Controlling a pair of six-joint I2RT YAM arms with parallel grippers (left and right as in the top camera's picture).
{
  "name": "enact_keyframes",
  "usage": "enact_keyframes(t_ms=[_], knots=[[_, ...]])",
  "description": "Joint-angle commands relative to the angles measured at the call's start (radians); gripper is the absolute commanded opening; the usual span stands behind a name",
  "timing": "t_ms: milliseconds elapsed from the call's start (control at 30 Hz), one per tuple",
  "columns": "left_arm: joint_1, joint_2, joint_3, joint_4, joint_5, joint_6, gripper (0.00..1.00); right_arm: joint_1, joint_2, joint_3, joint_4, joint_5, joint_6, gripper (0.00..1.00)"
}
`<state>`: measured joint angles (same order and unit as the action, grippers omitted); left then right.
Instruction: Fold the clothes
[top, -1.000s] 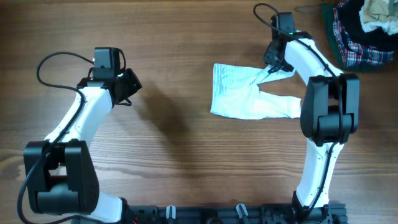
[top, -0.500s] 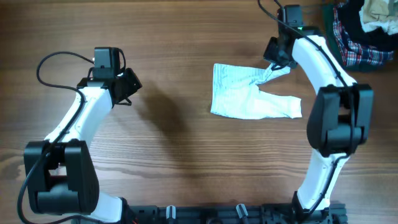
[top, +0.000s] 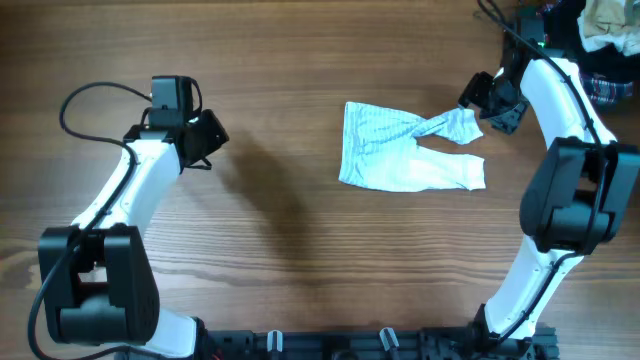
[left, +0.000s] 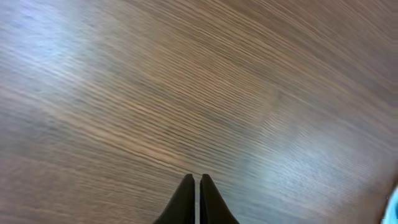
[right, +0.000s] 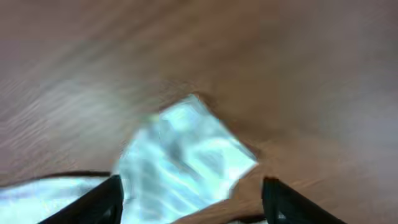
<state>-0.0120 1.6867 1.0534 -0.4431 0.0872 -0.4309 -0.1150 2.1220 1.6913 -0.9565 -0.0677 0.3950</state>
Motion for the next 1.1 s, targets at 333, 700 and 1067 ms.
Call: enact_keyframes(t_ms=[333,700,1067], knots=[[-0.362,0.093,-0.008,0.273,0.272,0.401,0.17,-0.004,-0.153,0.003,0.028,-0.45,-0.34,0.75],[-0.598,0.31,-0.008,0.721,0.272,0.401,0.16,-0.005,-0.2,0.003,0.016,-0.449,-0.34,0.78],[-0.623,0.367,-0.008,0.628,-0.029,0.465,0.04,-0.004,-0.2,0.003,-0.004,-0.446,-0.34,0.78]])
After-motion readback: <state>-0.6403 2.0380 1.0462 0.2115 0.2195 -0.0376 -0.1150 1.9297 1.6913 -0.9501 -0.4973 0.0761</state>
